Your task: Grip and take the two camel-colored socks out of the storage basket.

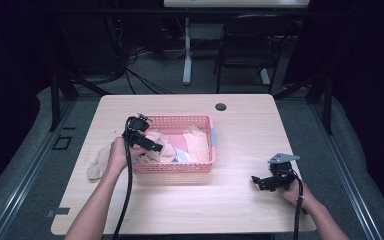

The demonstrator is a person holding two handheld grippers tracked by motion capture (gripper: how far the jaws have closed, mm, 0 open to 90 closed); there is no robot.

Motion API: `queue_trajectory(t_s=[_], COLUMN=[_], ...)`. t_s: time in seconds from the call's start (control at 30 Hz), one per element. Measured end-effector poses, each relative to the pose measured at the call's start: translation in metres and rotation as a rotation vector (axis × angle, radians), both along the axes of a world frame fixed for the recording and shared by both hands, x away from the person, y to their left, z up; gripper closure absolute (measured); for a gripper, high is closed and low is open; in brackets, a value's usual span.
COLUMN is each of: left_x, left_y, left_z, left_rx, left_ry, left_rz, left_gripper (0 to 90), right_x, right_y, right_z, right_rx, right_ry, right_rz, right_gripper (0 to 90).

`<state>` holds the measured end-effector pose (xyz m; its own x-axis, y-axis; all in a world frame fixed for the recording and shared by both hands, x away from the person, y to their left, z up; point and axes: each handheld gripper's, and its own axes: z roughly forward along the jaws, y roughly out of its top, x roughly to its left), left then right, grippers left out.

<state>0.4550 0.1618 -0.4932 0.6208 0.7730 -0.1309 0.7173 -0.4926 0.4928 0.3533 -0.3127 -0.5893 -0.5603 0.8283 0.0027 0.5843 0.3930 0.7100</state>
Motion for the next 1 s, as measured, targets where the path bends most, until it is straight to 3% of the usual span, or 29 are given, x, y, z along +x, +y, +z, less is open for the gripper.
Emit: queue_trajectory(t_s=[0.37, 0.5, 0.57, 0.6, 0.7, 1.0], left_x=[0.014, 0.016, 0.016, 0.016, 0.015, 0.010], left_y=[-0.005, -0.005, -0.005, -0.005, -0.005, 0.000], left_z=[-0.022, -0.028, -0.030, -0.030, -0.029, -0.015], left_rx=[0.072, 0.093, 0.098, 0.114, 0.110, 0.092], left_ry=[0.084, 0.106, 0.117, 0.112, 0.105, 0.079], left_rz=[0.060, 0.073, 0.070, 0.066, 0.064, 0.050], left_gripper=[30.6, 43.1, 58.4, 64.7, 78.6, 84.2], right_x=[0.000, 0.000, 0.000, 0.000, 0.000, 0.000], right_y=[0.000, 0.000, 0.000, 0.000, 0.000, 0.000], right_z=[0.000, 0.000, 0.000, 0.000, 0.000, 0.000], right_rx=[0.000, 0.000, 0.000, 0.000, 0.000, 0.000], right_ry=[0.000, 0.000, 0.000, 0.000, 0.001, 0.000], right_rz=[0.001, 0.001, 0.001, 0.000, 0.000, 0.000], right_gripper=[0.0, 0.0, 0.0, 0.0, 0.0, 0.0])
